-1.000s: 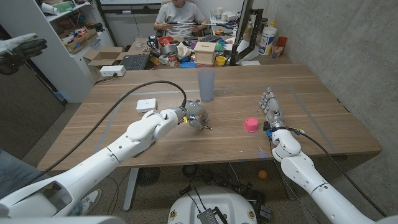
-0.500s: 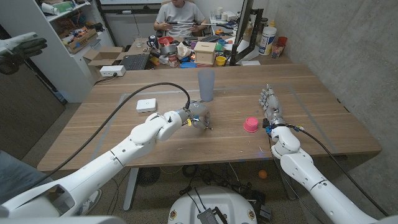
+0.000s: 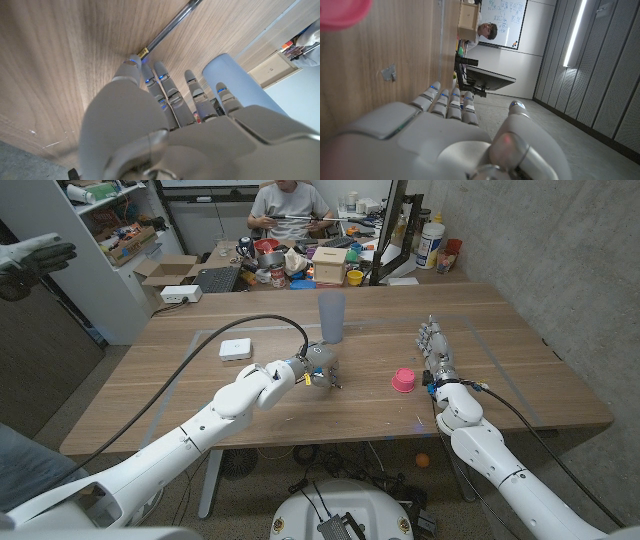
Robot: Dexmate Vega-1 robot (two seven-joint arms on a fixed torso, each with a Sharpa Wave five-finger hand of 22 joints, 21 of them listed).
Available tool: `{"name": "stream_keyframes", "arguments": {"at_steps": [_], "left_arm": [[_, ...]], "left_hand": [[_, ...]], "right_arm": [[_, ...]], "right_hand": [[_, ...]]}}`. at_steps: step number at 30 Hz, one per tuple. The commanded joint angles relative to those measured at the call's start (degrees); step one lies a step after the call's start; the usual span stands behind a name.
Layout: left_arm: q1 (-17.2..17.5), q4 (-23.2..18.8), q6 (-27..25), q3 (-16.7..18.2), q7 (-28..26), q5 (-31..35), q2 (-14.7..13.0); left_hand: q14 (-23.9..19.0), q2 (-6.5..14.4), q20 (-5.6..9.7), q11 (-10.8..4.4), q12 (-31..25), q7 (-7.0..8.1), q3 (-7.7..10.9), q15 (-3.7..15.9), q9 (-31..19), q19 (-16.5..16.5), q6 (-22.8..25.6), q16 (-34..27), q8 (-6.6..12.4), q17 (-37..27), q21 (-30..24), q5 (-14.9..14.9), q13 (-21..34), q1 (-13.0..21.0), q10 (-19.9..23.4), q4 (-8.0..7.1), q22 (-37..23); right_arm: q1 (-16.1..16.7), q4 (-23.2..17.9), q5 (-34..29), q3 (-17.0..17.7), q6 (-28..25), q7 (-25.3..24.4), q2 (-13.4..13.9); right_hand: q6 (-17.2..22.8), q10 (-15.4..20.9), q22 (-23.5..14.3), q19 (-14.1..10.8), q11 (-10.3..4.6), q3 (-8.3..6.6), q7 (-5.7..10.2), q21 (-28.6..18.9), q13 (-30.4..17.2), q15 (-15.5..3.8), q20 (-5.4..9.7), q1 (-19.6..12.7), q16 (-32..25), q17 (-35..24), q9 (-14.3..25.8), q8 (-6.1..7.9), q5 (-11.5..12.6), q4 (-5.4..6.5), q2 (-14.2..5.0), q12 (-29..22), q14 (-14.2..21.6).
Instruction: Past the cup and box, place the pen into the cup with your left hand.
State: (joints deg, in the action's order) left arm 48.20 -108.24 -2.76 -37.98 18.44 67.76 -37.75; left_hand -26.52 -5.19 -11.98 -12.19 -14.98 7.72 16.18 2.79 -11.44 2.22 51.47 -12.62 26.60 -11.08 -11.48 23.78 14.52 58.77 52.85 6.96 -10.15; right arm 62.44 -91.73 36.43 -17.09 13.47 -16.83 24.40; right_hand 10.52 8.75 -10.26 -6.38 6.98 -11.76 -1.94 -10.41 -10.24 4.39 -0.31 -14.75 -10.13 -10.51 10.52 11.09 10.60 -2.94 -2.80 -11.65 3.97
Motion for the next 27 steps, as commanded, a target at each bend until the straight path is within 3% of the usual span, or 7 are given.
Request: {"name": "stream_keyframes", "arguments": {"at_steps": [1,8,14,21,27], "left_arm": [[0.61,-0.31,-1.77,0.38,2.49,3.18,0.26],[1.28,0.16,-2.25,0.56,1.58,3.21,1.07],[2.07,1.1,-3.51,-0.32,0.02,4.37,2.67],[2.97,2.47,-4.16,-1.23,-2.59,4.44,4.62],[3.01,3.23,-4.37,-1.6,-4.04,3.71,5.73]], "left_hand": [[0.56,-0.1,-0.28,-0.01,0.27,-0.02,0.15,4.31,0.08,-0.52,-0.26,0.27,-0.33,-0.13,0.05,0.28,0.27,0.02,-0.52,-0.43,-0.18],[0.2,0.34,-0.22,-0.11,0.35,0.02,0.43,4.46,0.25,-0.33,0.61,0.22,-0.13,-0.16,-0.01,0.29,0.38,0.21,-0.28,-0.53,-0.18],[-2.24,0.67,-0.22,-0.13,-0.24,-0.6,1.0,5.08,0.25,0.52,3.38,-0.27,0.89,-0.11,-0.17,0.02,0.76,0.95,2.48,-0.41,-0.17],[-10.54,1.97,0.23,-0.22,-3.62,-2.2,3.25,7.07,1.01,4.07,11.89,-1.16,3.5,-0.4,-0.43,-1.92,2.83,4.03,12.43,0.2,-0.08],[-14.27,3.28,0.55,-0.43,-4.81,-2.87,5.99,7.6,1.1,5.58,17.77,-0.93,4.49,-0.62,-0.2,-4.86,4.4,6.04,16.19,0.37,-0.02]], "right_arm": [[0.16,0.27,0.08,0.34,1.04,-0.45,-0.65],[0.02,0.61,0.03,0.86,2.6,-0.72,-1.24],[-0.28,0.56,-0.05,1.57,3.87,-1.01,-1.44],[-0.7,0.87,-0.27,1.94,4.94,-1.18,-1.69],[-0.61,1.64,0.46,2.18,5.22,-0.81,-1.92]], "right_hand": [[0.16,-0.19,-0.22,0.48,-0.09,0.29,0.35,-0.34,-0.35,0.05,-0.01,0.49,-0.43,-0.11,0.29,-0.14,0.31,-0.07,0.09,0.03,-0.34],[0.18,-0.2,-0.22,0.53,-0.09,0.29,0.37,-0.38,-0.35,-0.01,-0.04,0.46,-0.44,-0.11,0.29,-0.1,0.31,-0.11,0.06,0.01,-0.38],[0.09,-0.22,-0.22,0.57,-0.13,0.31,0.53,-0.42,-0.35,0.01,-0.02,0.44,-0.46,-0.1,0.3,-0.12,0.32,-0.16,0.07,-0.01,-0.38],[-0.05,-0.29,-0.22,0.7,-0.17,0.36,0.72,-0.43,-0.35,-0.07,-0.03,0.43,-0.46,-0.1,0.3,-0.15,0.32,-0.2,0.11,-0.01,-0.43],[-0.17,-0.39,-0.22,0.8,-0.15,0.39,0.83,-0.44,-0.36,-0.06,-0.02,0.42,-0.44,-0.1,0.31,-0.17,0.33,-0.24,0.14,0.01,-0.51]]}}
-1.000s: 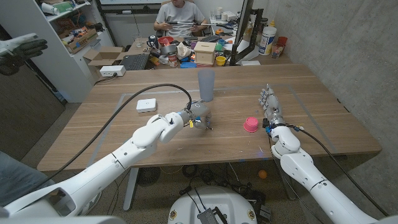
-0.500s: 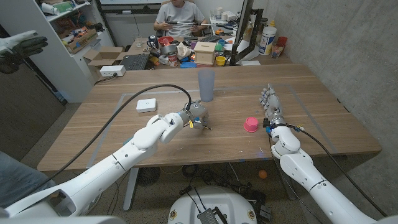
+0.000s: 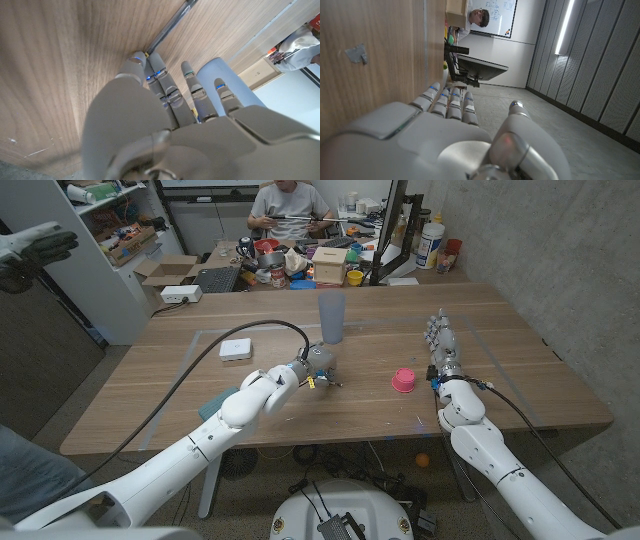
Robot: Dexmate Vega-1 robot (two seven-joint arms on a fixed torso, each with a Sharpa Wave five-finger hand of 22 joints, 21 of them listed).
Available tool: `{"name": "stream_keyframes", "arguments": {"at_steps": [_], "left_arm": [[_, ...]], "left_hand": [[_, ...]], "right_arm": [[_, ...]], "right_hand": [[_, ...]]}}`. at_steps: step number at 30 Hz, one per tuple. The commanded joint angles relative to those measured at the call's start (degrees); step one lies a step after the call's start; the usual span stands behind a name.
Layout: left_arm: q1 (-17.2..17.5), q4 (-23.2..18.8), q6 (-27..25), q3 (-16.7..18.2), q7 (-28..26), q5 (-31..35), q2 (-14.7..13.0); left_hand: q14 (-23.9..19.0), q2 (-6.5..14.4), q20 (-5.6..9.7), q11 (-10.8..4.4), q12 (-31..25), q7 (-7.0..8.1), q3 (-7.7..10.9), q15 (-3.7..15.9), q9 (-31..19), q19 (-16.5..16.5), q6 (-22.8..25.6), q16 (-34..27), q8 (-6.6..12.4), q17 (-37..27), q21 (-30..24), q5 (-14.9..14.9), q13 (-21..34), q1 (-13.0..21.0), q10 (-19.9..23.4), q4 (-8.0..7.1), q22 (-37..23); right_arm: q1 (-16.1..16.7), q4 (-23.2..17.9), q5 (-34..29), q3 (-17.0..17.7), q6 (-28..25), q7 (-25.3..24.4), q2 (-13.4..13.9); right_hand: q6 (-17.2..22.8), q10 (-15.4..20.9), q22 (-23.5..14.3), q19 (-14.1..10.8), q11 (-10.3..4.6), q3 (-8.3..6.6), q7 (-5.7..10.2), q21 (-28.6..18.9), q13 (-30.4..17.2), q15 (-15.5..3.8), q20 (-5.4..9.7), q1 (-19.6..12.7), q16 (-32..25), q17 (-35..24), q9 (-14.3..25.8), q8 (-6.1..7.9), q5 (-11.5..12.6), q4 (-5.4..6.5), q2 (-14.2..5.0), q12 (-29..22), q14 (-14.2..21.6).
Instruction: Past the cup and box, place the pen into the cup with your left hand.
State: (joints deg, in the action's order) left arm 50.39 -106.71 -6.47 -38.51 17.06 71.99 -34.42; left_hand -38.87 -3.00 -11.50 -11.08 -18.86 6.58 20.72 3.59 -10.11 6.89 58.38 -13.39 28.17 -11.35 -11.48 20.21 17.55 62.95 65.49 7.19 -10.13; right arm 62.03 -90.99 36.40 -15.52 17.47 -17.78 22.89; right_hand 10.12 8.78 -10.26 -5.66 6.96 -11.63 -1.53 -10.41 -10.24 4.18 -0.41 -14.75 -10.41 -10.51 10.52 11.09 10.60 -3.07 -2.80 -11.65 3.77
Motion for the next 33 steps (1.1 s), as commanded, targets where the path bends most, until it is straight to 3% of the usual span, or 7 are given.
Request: {"name": "stream_keyframes", "arguments": {"at_steps": [1,9,33], "left_arm": [[0.79,1.75,-0.73,-1.13,-2.71,-0.61,2.52],[0.68,1.97,-1.31,-1.46,-2.79,-1.42,3.17],[-1.68,-2.71,-5.32,-0.23,-0.55,-1.09,4.57]], "left_hand": [[-2.4,1.08,0.12,-1.47,-1.08,-1.79,1.7,6.83,-0.22,1.04,11.23,-0.21,3.0,-0.42,-0.19,-1.65,1.47,2.04,4.04,0.17,-0.04],[-3.38,0.99,0.19,-1.28,-1.41,-2.06,2.42,7.02,-0.2,1.15,11.99,-0.18,3.08,-0.64,-0.06,-2.6,1.69,2.45,5.1,0.25,-0.03],[-4.5,0.89,0.09,-1.16,-1.77,-2.39,3.73,7.07,-0.26,2.19,12.24,0.37,2.77,-0.88,-0.13,-4.42,2.27,2.23,5.58,-0.18,-0.02]], "right_arm": [[-0.11,0.95,0.54,0.66,1.23,0.09,-0.42],[0.51,0.96,0.95,1.04,1.32,0.21,-0.19],[2.03,-3.4,0.79,1.93,-0.7,-0.82,1.89]], "right_hand": [[0.22,-0.45,-0.21,0.14,-0.11,0.27,0.46,-0.42,-0.36,0.14,0.05,0.42,-0.15,-0.1,0.31,-0.17,0.34,-0.11,0.14,0.02,-0.35],[0.24,-0.61,-0.21,0.3,-0.08,0.31,0.5,-0.41,-0.36,0.19,0.02,0.42,-0.16,-0.1,0.32,-0.14,0.35,-0.15,0.18,0.06,-0.38],[0.3,-1.01,-0.22,0.64,0.05,0.42,0.39,-0.47,-0.37,0.49,-0.08,0.49,-0.1,-0.13,0.33,-0.04,0.36,-0.19,0.16,0.11,-0.82]]}}
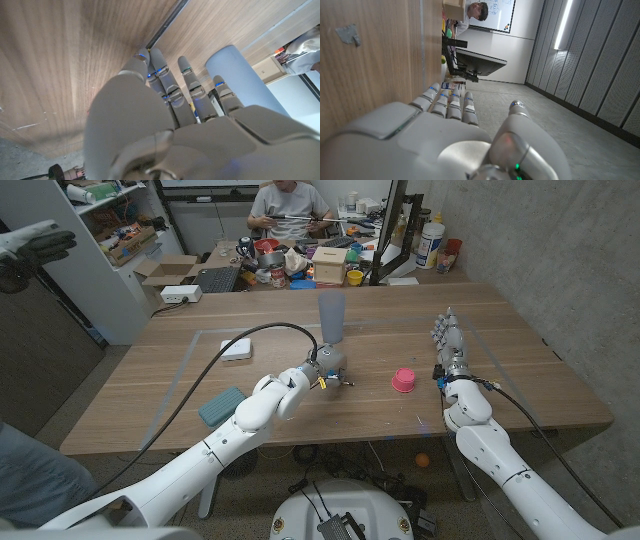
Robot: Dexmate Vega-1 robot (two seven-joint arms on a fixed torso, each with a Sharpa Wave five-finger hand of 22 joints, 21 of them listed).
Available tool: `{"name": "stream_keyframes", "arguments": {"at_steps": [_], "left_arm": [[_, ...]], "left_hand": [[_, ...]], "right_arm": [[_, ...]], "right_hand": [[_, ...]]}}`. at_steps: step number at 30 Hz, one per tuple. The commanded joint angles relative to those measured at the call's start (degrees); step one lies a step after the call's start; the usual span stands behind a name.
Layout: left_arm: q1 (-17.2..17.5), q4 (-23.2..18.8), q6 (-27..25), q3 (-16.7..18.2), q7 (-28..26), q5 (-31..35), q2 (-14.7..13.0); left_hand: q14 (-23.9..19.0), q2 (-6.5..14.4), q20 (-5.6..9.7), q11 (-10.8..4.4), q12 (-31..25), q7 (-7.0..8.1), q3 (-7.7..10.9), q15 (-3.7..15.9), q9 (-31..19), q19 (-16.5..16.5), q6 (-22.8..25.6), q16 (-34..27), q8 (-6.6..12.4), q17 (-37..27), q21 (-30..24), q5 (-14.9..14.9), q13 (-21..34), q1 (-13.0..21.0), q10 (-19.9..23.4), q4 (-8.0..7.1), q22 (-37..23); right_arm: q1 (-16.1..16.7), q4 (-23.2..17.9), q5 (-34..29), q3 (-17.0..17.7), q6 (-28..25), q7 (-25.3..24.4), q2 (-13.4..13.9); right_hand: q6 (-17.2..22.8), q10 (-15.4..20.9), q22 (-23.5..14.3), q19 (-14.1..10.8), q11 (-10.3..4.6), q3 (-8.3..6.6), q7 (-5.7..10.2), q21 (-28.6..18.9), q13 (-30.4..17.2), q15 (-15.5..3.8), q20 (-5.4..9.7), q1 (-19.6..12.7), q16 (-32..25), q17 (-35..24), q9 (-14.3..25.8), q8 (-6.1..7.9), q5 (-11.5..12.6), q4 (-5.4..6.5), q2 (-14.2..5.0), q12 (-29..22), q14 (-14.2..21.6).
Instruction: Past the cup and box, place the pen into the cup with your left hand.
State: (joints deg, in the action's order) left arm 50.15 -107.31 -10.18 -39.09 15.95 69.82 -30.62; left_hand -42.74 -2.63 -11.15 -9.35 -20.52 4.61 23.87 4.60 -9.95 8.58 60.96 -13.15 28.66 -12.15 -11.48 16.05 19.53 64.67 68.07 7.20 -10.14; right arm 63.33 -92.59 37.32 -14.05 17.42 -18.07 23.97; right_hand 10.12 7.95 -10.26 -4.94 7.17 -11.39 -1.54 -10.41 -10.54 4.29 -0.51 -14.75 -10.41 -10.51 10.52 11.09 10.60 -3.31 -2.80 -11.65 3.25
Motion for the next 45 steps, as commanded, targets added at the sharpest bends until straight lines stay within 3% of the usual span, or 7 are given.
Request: {"name": "stream_keyframes", "arguments": {"at_steps": [1,16,25,38,45], "left_arm": [[-1.55,-2.22,-1.69,0.31,0.81,1.22,0.85],[-1.83,-3.34,-2.39,0.64,1.49,1.37,1.71],[-2.29,-6.57,-3.27,2.5,0.13,0.83,2.05],[-5.75,-10.25,-4.28,5.25,-1.69,-0.41,3.42],[-7.36,-11.42,-5.34,7.5,-2.85,-4.2,4.18]], "left_hand": [[-0.66,0.51,-0.2,-2.9,-0.12,-0.48,0.65,6.08,-0.43,0.53,9.67,0.15,2.26,-0.1,-0.13,-0.34,0.32,0.51,2.98,-0.2,-0.01],[-1.27,0.43,-0.3,-2.82,-0.3,-0.48,1.5,6.0,-1.06,1.11,9.33,0.52,2.49,-0.16,-0.12,-1.37,0.71,0.21,2.96,-0.48,-0.02],[-1.79,0.38,-0.16,-2.8,-0.41,-0.49,2.05,6.14,-1.37,1.5,9.16,0.61,2.73,-0.25,-0.14,-1.9,0.94,0.11,2.94,-0.57,-0.02],[-2.22,0.25,0.18,-2.76,-0.54,-0.29,2.73,6.23,-1.73,1.99,8.98,0.75,3.08,-0.41,-0.16,-2.4,1.19,-0.09,2.87,-0.7,-0.02],[-2.75,0.23,0.38,-2.75,-0.62,-0.16,3.09,6.36,-1.88,2.26,9.01,0.7,3.32,-0.44,-0.19,-2.59,1.32,-0.12,2.87,-0.73,-0.02]], "right_arm": [[0.78,-1.92,-0.12,0.49,-0.77,-0.53,0.92],[1.04,-2.1,0.22,0.73,-0.76,0.05,1.25],[1.23,-2.62,-0.18,0.59,-1.05,-0.25,1.49],[0.72,-2.44,-0.75,-0.05,-1.84,-0.68,1.39],[0.1,-1.69,-0.9,-0.45,-2.04,-0.71,1.02]], "right_hand": [[0.26,-0.17,-0.22,-0.06,-0.15,0.18,0.42,-0.47,-0.07,0.34,0.03,0.5,-0.11,-0.13,0.33,-0.05,0.36,0.04,0.16,0.1,-0.28],[0.33,-0.24,-0.22,-0.02,-0.03,0.24,0.32,-0.56,-0.07,0.36,-0.06,0.51,-0.18,-0.14,0.34,0.01,0.36,0.0,0.12,0.05,-0.29],[0.34,-0.22,-0.22,0.01,0.04,0.26,0.34,-0.6,-0.07,0.34,-0.06,0.51,-0.22,-0.14,0.34,0.02,0.36,-0.03,0.1,0.01,-0.27],[0.33,-0.28,-0.22,0.01,0.02,0.29,0.29,-0.67,-0.07,0.34,-0.06,0.49,-0.26,-0.13,0.34,0.04,0.36,-0.09,0.06,-0.02,-0.25],[0.32,-0.29,-0.22,0.04,0.03,0.3,0.31,-0.68,-0.07,0.27,-0.04,0.47,-0.27,-0.13,0.34,0.04,0.35,-0.11,0.03,-0.04,-0.24]]}}
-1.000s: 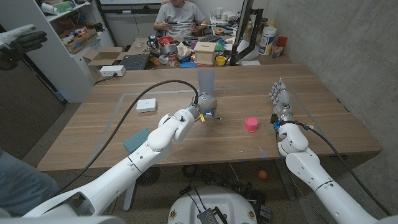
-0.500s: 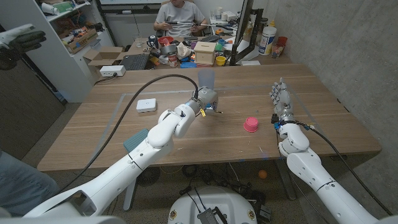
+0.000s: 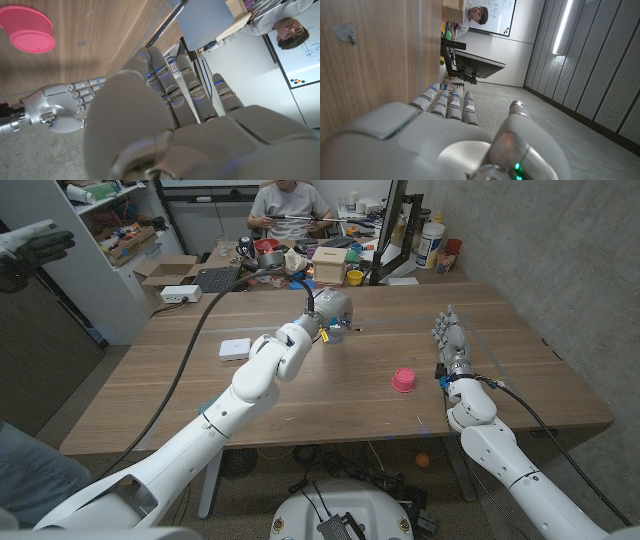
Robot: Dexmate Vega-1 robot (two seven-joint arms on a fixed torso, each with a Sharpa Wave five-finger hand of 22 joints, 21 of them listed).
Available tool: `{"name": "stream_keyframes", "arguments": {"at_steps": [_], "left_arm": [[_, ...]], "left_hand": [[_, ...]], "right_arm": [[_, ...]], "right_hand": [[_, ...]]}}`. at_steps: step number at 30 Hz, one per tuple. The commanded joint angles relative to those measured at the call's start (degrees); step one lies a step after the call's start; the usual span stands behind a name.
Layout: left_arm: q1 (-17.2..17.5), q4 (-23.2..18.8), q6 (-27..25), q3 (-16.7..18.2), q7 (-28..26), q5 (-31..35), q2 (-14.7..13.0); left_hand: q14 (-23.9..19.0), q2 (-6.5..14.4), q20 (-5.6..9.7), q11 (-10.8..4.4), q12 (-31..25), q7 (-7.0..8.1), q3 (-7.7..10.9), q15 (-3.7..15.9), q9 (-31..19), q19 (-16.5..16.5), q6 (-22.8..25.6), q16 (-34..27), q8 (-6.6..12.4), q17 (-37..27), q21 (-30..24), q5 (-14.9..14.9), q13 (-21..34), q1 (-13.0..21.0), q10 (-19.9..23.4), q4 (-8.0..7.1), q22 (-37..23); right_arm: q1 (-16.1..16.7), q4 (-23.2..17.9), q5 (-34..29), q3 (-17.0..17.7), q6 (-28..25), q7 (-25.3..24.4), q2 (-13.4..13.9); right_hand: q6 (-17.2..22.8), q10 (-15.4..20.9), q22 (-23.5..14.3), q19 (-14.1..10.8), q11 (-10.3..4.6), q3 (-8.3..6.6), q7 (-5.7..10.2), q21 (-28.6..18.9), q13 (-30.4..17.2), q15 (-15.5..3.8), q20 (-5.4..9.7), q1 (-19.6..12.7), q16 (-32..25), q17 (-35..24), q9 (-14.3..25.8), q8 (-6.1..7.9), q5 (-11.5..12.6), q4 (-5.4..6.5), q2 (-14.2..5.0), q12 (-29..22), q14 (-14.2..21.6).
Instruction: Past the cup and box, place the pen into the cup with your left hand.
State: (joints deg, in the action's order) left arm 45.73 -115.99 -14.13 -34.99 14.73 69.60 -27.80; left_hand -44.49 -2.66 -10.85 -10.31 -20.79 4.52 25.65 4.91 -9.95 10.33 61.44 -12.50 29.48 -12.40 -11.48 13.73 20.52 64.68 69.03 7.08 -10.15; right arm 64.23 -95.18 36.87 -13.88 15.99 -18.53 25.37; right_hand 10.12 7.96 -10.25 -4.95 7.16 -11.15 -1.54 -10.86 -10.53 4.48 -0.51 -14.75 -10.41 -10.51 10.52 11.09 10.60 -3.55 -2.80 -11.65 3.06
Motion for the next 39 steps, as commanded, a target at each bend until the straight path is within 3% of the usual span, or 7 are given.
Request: {"name": "stream_keyframes", "arguments": {"at_steps": [1,8,14,23,39], "left_arm": [[-3.16,-2.92,-1.62,3.66,-1.74,-4.63,1.46],[-5.52,-2.96,-3.37,5.71,-1.46,-10.71,2.02],[-6.01,0.04,-2.8,8.04,-4.94,-22.22,2.38],[-8.88,6.89,-1.9,5.61,-10.6,-31.55,2.17],[-13.49,18.56,0.49,3.14,-15.8,-44.69,2.63]], "left_hand": [[-1.22,0.24,0.15,-1.78,-0.35,-0.22,1.37,6.06,-1.86,0.61,8.53,-0.01,2.52,-0.2,-0.21,-0.31,0.35,-0.15,1.91,-0.62,-0.01],[-1.38,0.03,0.37,-1.76,-0.41,-0.01,1.59,6.05,-1.84,0.71,8.65,0.1,2.66,-0.19,-0.18,-0.47,0.45,-0.3,1.89,-0.65,-0.01],[-1.57,-0.04,0.72,-1.73,-0.49,-0.05,1.97,6.17,-2.05,0.89,8.48,0.2,2.87,-0.23,-0.17,-0.59,0.57,-0.39,1.88,-0.7,-0.02],[-2.0,-0.19,1.11,-1.71,-0.56,0.03,2.36,6.26,-2.32,1.1,8.51,0.27,3.22,-0.16,-0.17,-0.7,0.69,-0.53,1.86,-0.74,-0.02],[-2.02,-0.35,1.08,-1.75,-0.62,0.1,3.03,6.14,-2.56,1.12,8.25,0.65,3.6,-0.01,-0.05,-0.9,0.9,-0.85,1.66,-0.91,-0.02]], "right_arm": [[-0.9,1.01,-0.5,-0.7,-0.74,-0.3,-0.39],[-1.75,2.34,-0.61,-1.23,-0.74,-0.01,-0.95],[-2.31,3.22,-1.24,-1.38,0.44,0.02,-1.45],[-2.88,3.59,-1.56,-1.09,-0.01,-0.62,-1.21],[-3.33,5.35,-0.63,0.16,-0.75,-0.89,-0.85]], "right_hand": [[0.33,-0.28,-0.22,0.04,0.09,0.06,0.3,-0.24,-0.08,0.07,-0.04,0.47,-0.27,-0.13,0.34,0.05,0.35,0.12,0.03,-0.05,-0.06],[0.37,-0.28,-0.22,0.0,0.09,0.07,0.36,-0.28,-0.08,0.09,-0.04,0.45,-0.29,-0.13,0.34,0.07,0.35,0.09,0.01,-0.07,-0.03],[0.36,-0.27,-0.22,-0.04,0.07,0.09,0.45,-0.32,-0.08,0.03,-0.04,0.46,-0.34,-0.13,0.34,0.07,0.34,0.08,-0.01,-0.09,0.08],[0.5,-0.12,-0.21,-0.21,-0.07,0.13,0.53,-0.4,-0.08,-0.06,0.02,0.46,-0.44,-0.13,0.34,0.13,0.34,0.05,-0.02,-0.17,0.34],[0.61,-0.03,-0.21,-0.3,-0.06,0.18,0.59,-0.46,-0.08,-0.05,0.07,0.46,-0.45,-0.13,0.35,0.16,0.34,-0.01,-0.06,-0.24,0.43]]}}
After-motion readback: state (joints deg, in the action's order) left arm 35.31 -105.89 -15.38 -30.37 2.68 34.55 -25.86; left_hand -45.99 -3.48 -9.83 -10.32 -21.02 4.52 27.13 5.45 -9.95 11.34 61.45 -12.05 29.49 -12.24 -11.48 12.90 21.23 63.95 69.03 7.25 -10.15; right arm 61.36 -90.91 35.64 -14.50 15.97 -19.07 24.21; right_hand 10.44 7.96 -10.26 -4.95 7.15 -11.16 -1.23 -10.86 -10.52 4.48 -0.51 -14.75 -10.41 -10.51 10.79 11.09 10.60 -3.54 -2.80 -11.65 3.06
